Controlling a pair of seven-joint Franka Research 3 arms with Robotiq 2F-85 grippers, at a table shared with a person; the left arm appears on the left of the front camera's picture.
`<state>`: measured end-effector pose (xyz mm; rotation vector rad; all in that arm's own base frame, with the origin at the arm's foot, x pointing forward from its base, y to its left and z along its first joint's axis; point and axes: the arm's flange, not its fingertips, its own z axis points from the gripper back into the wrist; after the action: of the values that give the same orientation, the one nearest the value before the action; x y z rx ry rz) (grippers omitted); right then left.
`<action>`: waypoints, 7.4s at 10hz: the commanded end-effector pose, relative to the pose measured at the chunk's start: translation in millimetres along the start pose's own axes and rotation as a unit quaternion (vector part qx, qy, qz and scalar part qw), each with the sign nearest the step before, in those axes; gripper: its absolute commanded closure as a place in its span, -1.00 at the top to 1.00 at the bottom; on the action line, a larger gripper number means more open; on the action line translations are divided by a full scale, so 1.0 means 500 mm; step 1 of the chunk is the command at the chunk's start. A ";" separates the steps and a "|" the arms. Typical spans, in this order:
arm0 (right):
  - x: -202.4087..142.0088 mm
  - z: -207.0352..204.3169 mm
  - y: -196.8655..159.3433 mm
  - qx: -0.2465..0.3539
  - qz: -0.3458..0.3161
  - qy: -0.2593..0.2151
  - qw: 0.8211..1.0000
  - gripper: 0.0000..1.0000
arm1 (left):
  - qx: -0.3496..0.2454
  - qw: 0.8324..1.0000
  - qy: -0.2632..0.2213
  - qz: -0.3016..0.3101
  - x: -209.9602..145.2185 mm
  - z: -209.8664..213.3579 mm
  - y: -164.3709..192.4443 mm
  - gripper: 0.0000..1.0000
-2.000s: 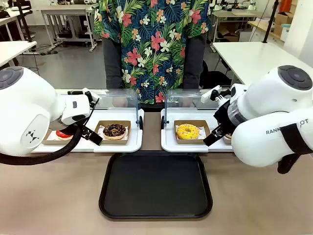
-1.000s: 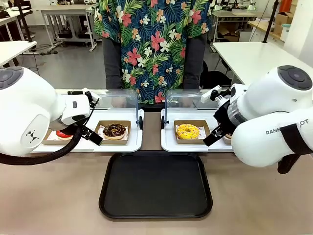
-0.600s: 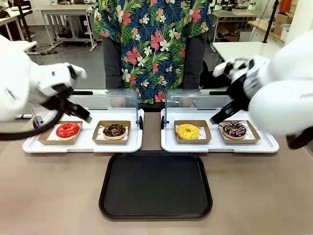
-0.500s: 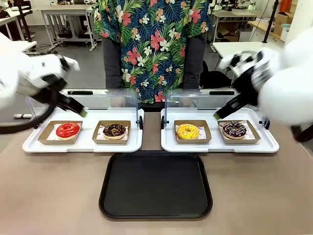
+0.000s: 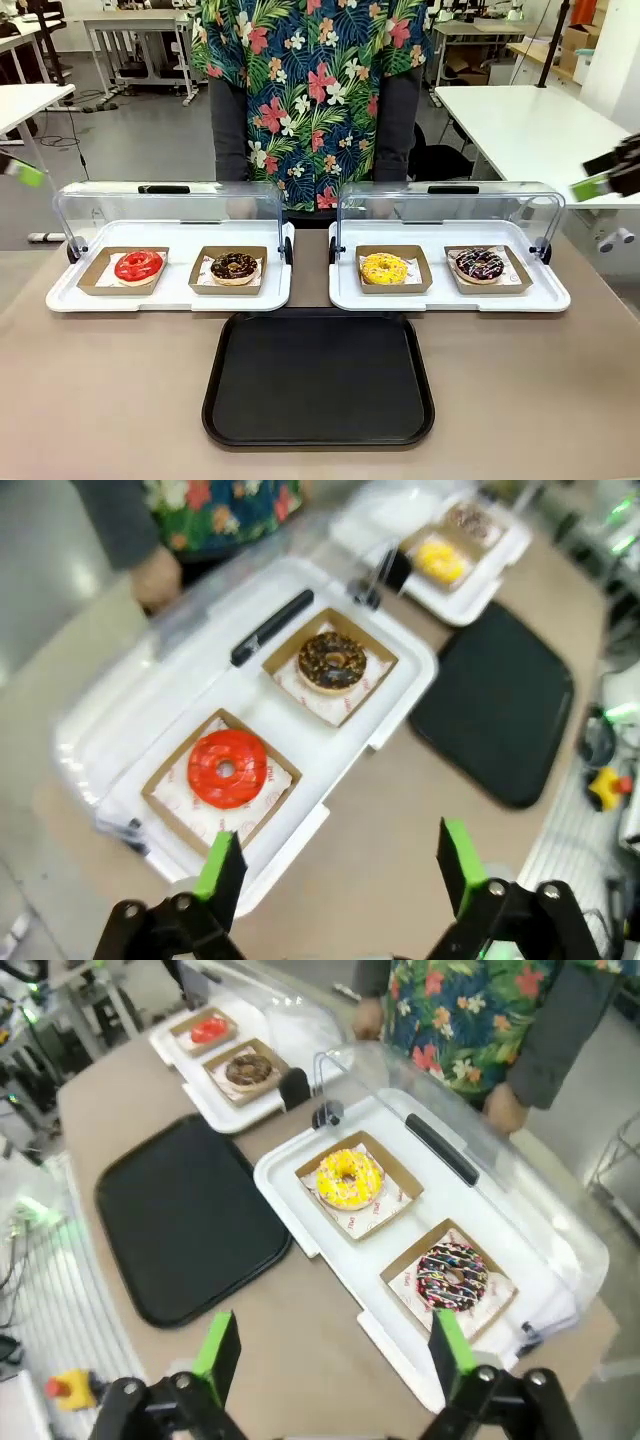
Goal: Move the fourth donut from the left to the tray.
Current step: Pick up the Paper togo box containing the Donut indicated by the person and place it on the Handle tray.
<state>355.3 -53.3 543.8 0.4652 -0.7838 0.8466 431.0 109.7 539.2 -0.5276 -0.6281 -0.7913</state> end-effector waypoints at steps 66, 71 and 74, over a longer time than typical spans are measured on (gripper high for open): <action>-0.184 0.096 -0.157 0.088 0.016 -0.113 0.990 1.00 | -0.076 0.976 -0.176 -0.107 -0.156 -0.021 0.118 1.00; -0.184 0.096 -0.157 0.088 0.016 -0.113 0.990 1.00 | -0.076 0.976 -0.176 -0.107 -0.156 -0.021 0.118 1.00; -0.184 0.096 -0.157 0.088 0.016 -0.113 0.990 1.00 | -0.076 0.976 -0.176 -0.107 -0.156 -0.021 0.118 1.00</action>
<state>356.9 -175.0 497.1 0.7129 -0.8951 0.8928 437.8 176.1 466.0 -0.7637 -0.9752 -0.9583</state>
